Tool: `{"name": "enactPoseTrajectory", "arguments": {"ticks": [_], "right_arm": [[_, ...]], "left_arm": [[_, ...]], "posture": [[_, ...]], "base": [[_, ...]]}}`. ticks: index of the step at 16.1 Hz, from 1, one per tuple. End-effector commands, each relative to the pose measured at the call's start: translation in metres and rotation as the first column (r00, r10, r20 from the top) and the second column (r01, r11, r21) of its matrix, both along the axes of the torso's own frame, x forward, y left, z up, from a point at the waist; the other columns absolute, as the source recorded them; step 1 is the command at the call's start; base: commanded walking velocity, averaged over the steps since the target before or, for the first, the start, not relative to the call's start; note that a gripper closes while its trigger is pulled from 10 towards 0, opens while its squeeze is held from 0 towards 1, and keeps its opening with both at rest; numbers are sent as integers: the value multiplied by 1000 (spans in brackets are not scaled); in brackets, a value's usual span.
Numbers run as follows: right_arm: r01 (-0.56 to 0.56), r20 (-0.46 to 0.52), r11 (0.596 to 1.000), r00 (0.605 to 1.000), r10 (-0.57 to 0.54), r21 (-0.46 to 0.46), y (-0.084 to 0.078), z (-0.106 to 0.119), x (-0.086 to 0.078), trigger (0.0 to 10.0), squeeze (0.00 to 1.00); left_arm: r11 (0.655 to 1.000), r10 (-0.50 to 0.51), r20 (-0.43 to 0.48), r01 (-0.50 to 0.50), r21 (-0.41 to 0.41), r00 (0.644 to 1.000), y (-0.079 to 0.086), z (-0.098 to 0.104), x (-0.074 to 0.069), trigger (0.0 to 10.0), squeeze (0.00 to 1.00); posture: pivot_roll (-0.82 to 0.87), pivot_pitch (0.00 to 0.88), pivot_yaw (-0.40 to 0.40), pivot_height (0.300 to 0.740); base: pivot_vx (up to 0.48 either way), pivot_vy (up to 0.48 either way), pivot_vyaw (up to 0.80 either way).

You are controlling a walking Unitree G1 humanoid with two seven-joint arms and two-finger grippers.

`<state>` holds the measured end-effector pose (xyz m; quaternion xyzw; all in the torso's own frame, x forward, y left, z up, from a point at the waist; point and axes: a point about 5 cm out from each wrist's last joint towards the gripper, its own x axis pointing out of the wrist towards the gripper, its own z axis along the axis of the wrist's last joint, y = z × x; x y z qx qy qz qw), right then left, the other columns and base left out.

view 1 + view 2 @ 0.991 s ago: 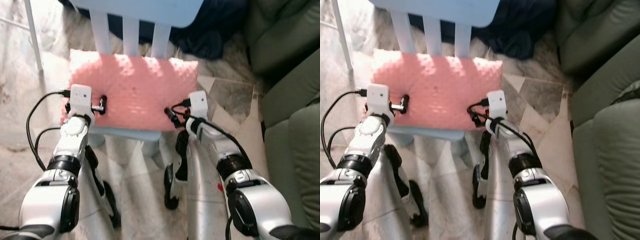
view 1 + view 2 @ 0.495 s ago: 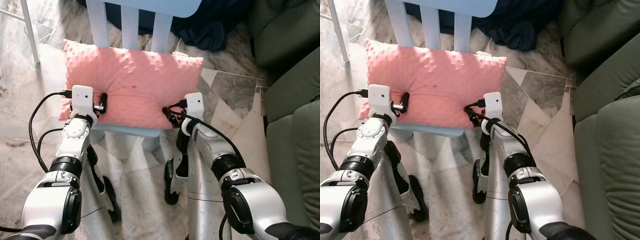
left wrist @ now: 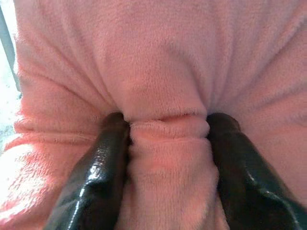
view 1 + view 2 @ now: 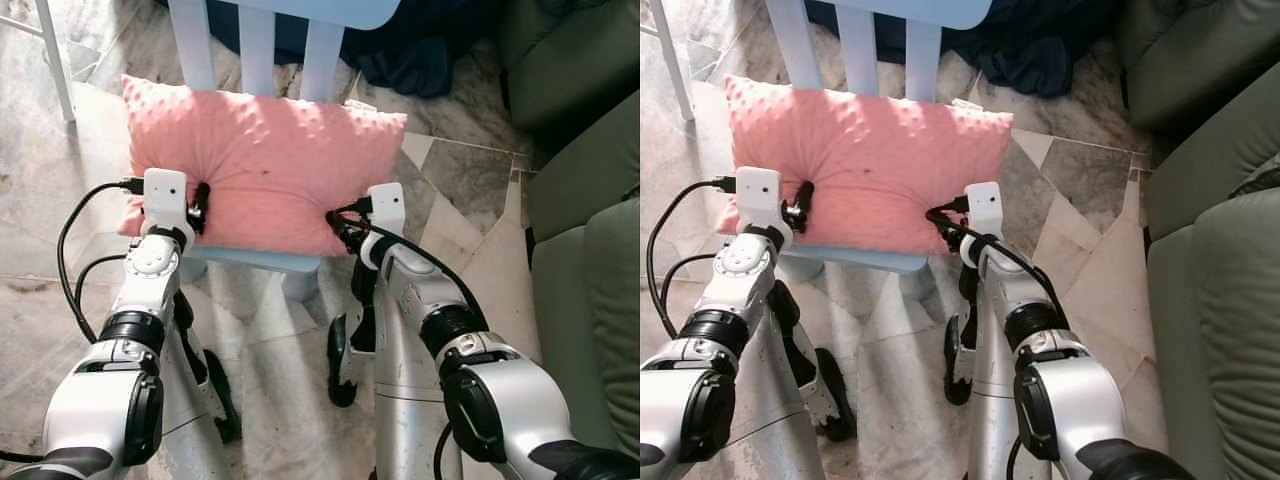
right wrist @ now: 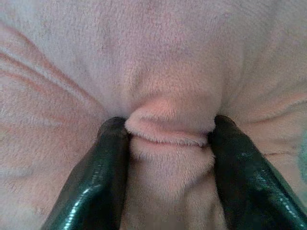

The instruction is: Move the pillow to the sofa

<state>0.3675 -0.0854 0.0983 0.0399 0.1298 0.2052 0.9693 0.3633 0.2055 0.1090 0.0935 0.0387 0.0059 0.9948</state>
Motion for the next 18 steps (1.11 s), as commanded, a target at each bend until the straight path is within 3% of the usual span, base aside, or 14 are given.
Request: {"name": "enactPoseTrajectory", "arguments": {"ticks": [1, 6, 10, 12, 14, 18], "right_arm": [[3, -132, 1000, 991, -6, -29, -5, -31, -15, 0, 0], [-59, -80, 994, 995, 52, -93, 2, -20, -9, 0, 0], [-30, -47, 991, 999, 24, -132, -13, -9, 0, 0, 0], [-8, 21, 982, 1000, 12, -187, -25, 1, 6, 0, 0], [-47, 92, 972, 993, 70, -232, -32, 3, 4, 0, 0], [-98, 216, 951, 962, 165, -292, -44, 9, -3, 0, 0]], "left_arm": [[1000, -3, -221, -1, -15, 975, -1, -52, -25, 0, 0], [1000, -4, -208, 4, 1, 978, -6, -42, -15, 0, 0], [1000, -21, -197, 24, 15, 980, -14, -24, 0, 0, 0], [1000, -28, -162, 29, 6, 986, -19, -14, 6, 0, 0], [994, -106, -65, 108, 28, 992, -31, 0, 10, 0, 0], [995, -96, 28, 95, 7, 995, -22, 13, 11, 0, 0]], "posture": [[-9, 496, -127, 458], [-10, 427, -132, 458], [-43, 317, -119, 458], [-51, 245, -105, 458], [-55, 173, -95, 458], [-60, 61, -77, 458]], "base": [[0, 0, 0], [0, 0, 0], [0, 0, 0], [0, 0, 0], [0, 0, 0], [0, 0, 0]]}}
